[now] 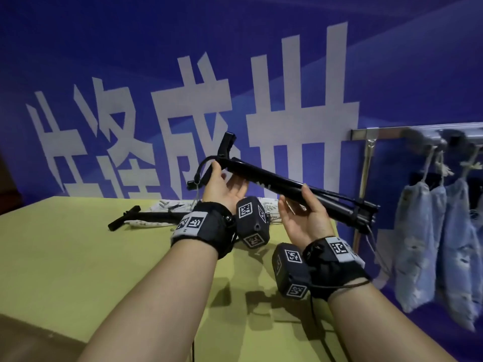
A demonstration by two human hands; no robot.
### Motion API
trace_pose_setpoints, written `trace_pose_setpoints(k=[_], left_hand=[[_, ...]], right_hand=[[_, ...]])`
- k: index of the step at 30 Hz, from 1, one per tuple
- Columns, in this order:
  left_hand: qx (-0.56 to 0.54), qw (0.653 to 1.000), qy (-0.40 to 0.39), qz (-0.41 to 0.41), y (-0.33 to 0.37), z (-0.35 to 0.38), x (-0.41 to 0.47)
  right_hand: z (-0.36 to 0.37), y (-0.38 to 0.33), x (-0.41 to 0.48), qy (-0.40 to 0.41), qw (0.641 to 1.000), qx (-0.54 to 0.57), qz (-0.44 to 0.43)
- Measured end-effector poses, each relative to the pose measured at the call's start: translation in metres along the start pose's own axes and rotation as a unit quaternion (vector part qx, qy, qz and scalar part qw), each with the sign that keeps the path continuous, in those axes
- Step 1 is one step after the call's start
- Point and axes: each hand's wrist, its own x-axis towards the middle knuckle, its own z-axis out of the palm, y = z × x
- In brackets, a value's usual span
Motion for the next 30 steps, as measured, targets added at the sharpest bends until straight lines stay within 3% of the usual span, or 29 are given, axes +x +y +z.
trace_pose_setpoints(k=[2, 3, 5, 7, 10, 14, 17, 19, 21, 24, 28, 30], left_hand=[[0.131, 0.991, -0.011, -0.002, -0.003, -0.012, 0.019], [0.24, 0.971, -0.02, -0.001, -0.005, -0.018, 0.026], [0.459, 0.888, -0.03, 0.013, -0.008, -0.027, 0.035], [0.592, 0.805, -0.036, 0.038, -0.014, -0.038, 0.049], [0.693, 0.719, -0.038, 0.048, -0.022, -0.05, 0.069], [0.764, 0.644, -0.043, 0.018, -0.032, -0.055, 0.103], [0.83, 0.555, -0.049, -0.011, -0.036, -0.051, 0.122], [0.855, 0.515, -0.057, -0.024, -0.04, -0.05, 0.134], [0.86, 0.507, -0.062, -0.025, -0.045, -0.048, 0.138], [0.843, 0.534, -0.06, -0.009, -0.051, -0.049, 0.141], [0.737, 0.673, -0.011, 0.054, -0.047, -0.059, 0.144], [0.686, 0.72, 0.011, 0.105, -0.04, -0.061, 0.143]], right_hand=[[0.004, 0.001, 0.013, 0.015, 1.0, 0.003, -0.01], [0.005, 0.002, 0.022, 0.018, 1.0, 0.013, -0.01], [0.004, 0.002, 0.038, 0.024, 0.998, 0.049, -0.016], [-0.005, 0.003, 0.055, 0.034, 0.996, 0.075, -0.016], [-0.02, 0.002, 0.065, 0.04, 0.995, 0.087, -0.009], [-0.04, -0.004, 0.072, 0.037, 0.99, 0.138, -0.006], [-0.045, -0.004, 0.074, 0.032, 0.984, 0.173, 0.011], [-0.048, -0.004, 0.077, 0.041, 0.982, 0.182, 0.011], [-0.051, -0.003, 0.081, 0.055, 0.982, 0.18, 0.011], [-0.056, -0.003, 0.085, 0.071, 0.985, 0.159, 0.009], [-0.059, -0.005, 0.086, 0.071, 0.986, 0.15, 0.02], [-0.06, -0.008, 0.087, 0.061, 0.987, 0.148, 0.025]])
